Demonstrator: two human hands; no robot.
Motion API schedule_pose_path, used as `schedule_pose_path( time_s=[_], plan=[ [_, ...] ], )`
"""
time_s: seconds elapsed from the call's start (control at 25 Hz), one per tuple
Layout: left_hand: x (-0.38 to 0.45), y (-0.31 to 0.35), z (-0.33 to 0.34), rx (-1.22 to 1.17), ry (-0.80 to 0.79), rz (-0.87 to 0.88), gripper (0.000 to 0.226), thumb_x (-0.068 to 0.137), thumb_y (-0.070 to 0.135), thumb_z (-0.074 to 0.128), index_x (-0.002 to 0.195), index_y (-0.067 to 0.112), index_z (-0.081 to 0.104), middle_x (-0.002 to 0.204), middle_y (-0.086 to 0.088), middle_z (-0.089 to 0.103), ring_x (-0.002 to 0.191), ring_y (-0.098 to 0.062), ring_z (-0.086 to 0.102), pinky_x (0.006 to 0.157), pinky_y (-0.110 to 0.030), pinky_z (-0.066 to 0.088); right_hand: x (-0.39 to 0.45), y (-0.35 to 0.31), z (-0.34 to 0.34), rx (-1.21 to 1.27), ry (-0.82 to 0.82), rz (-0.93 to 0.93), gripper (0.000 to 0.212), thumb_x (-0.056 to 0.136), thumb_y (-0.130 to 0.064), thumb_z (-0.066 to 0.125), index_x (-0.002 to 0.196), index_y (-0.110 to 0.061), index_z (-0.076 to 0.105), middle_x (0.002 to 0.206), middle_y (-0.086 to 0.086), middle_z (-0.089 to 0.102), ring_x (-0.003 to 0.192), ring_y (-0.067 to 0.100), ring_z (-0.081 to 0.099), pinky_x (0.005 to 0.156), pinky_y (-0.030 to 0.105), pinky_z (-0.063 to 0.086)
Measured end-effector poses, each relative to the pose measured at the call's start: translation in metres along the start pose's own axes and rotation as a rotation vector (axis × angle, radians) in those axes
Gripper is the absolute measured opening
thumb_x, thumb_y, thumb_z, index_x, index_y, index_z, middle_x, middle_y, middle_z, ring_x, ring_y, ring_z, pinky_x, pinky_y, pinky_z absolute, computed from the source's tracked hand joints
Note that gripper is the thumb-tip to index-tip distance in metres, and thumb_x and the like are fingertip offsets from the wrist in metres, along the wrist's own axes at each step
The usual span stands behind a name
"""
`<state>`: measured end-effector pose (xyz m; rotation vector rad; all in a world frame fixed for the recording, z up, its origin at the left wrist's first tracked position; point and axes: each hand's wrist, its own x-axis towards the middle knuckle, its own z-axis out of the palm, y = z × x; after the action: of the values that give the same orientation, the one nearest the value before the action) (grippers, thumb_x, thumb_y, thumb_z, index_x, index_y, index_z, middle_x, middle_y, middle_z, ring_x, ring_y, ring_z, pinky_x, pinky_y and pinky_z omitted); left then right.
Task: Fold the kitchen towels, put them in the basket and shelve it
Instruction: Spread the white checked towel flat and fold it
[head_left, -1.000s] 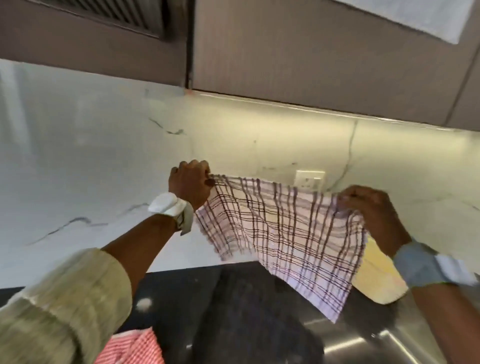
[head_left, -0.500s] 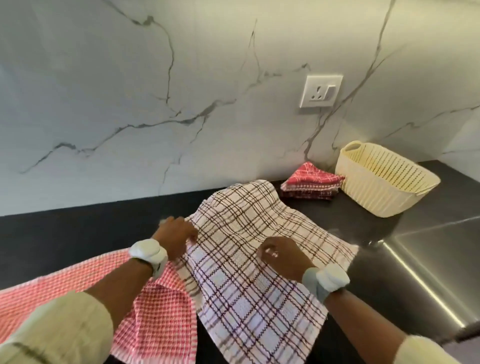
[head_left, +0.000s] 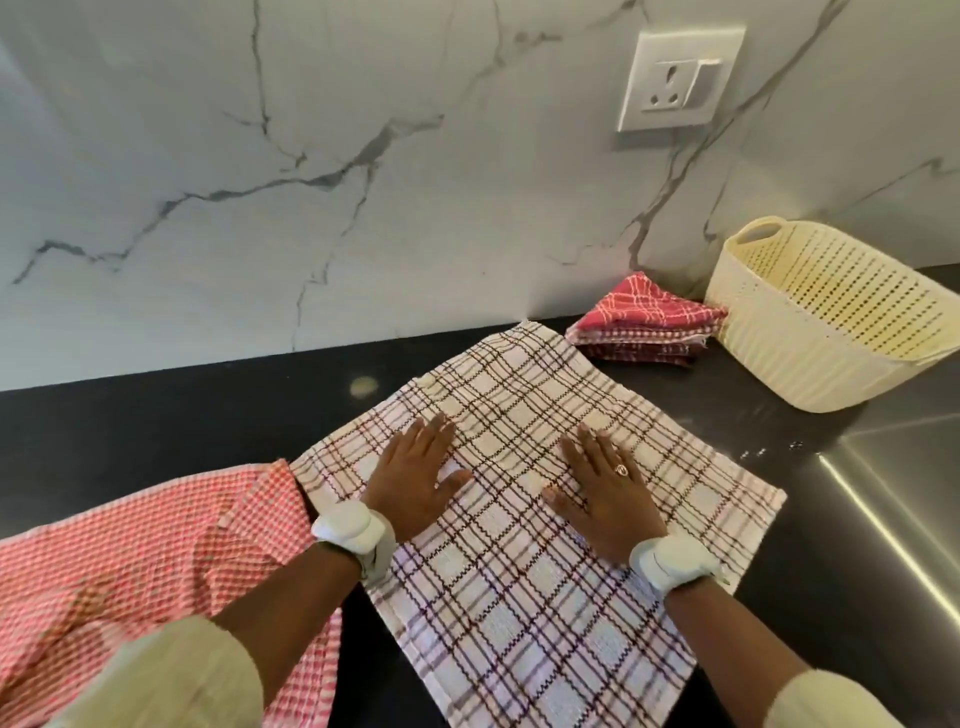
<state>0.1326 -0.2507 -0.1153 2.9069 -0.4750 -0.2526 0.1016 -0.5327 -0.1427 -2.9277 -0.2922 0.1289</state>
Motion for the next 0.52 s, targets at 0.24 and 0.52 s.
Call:
schedule_pose_path(
  time_s=[0.24, 0.52],
  plan=[
    [-0.015, 0.028, 0.028, -0.049, 0.047, -0.177, 0.072, 0.093, 0.07, 0.005, 0.149, 0.032, -0.018, 0.157, 0.006, -0.023, 0.143, -0.017, -0.026, 0.119, -0.04, -0.011, 0.035, 0.009, -0.019, 0.142, 0.236, -0.103, 0.055, 0.093, -0.061, 0.032, 0.123, -0.02, 0.055, 0.132, 0.002, 0.05, 0.125, 0.023, 0.045, 0.112, 0.043, 0.023],
    [0.006, 0.056, 0.011, -0.109, 0.306, -0.276, 0.055, 0.102, 0.05, 0.019, 0.151, 0.026, 0.02, 0.16, 0.004, 0.013, 0.148, -0.015, 0.002, 0.12, -0.037, -0.001, 0.133, -0.036, -0.029, 0.165, 0.104, -0.375, 0.046, 0.098, -0.043, 0.043, 0.136, -0.018, 0.048, 0.151, 0.008, 0.036, 0.14, 0.026, 0.031, 0.109, 0.043, 0.031]
  ],
)
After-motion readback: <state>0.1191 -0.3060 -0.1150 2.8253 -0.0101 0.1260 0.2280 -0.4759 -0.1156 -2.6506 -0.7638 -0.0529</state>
